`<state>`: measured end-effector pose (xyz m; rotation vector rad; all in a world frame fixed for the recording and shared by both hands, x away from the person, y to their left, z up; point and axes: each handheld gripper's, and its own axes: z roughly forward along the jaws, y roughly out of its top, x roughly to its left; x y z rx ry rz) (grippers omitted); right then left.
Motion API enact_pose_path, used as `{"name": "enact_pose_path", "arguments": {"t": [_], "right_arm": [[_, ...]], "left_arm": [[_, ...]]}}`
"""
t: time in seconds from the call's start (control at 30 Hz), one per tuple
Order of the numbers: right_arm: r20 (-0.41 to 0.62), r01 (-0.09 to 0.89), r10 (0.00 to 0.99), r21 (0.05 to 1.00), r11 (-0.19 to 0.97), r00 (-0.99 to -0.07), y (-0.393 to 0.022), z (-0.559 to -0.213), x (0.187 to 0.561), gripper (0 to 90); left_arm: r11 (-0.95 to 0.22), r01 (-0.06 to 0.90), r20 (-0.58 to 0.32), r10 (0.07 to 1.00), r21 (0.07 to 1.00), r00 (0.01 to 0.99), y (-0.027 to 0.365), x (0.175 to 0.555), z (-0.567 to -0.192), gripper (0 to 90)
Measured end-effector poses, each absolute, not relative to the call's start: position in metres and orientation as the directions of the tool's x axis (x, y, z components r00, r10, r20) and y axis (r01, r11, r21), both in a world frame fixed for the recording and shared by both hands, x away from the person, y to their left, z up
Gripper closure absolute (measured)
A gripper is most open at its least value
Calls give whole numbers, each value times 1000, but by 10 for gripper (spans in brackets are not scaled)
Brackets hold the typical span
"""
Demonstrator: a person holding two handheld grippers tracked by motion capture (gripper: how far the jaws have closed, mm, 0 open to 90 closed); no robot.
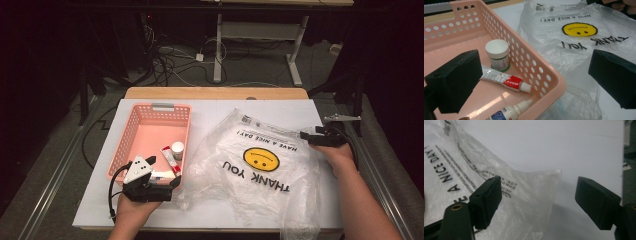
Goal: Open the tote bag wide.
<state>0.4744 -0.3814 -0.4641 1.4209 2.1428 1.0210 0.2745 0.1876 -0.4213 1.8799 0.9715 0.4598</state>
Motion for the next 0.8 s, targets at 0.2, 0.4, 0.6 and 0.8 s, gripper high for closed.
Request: {"name": "enact_pose_path", "arguments": {"t": [0.2, 0.4, 0.6, 0.8], "right_arm": [[51, 635, 883, 714, 295, -467, -377, -477, 469, 475], [14, 598, 848, 715, 362, -530, -369, -477, 454, 747], [41, 592, 823, 714, 373, -567, -368, -476, 447, 893], [57, 582, 863, 760, 289, -502, -377, -470, 445, 900]], "left_arm": [[-229, 438, -101, 785, 870, 611, 191, 275, -422, 0], [-234, 442, -104, 780, 866, 617, 188, 275, -424, 0], [-238, 437, -100, 776, 868, 622, 184, 276, -423, 0], [-243, 440, -102, 773, 864, 626, 182, 279, -423, 0]]}}
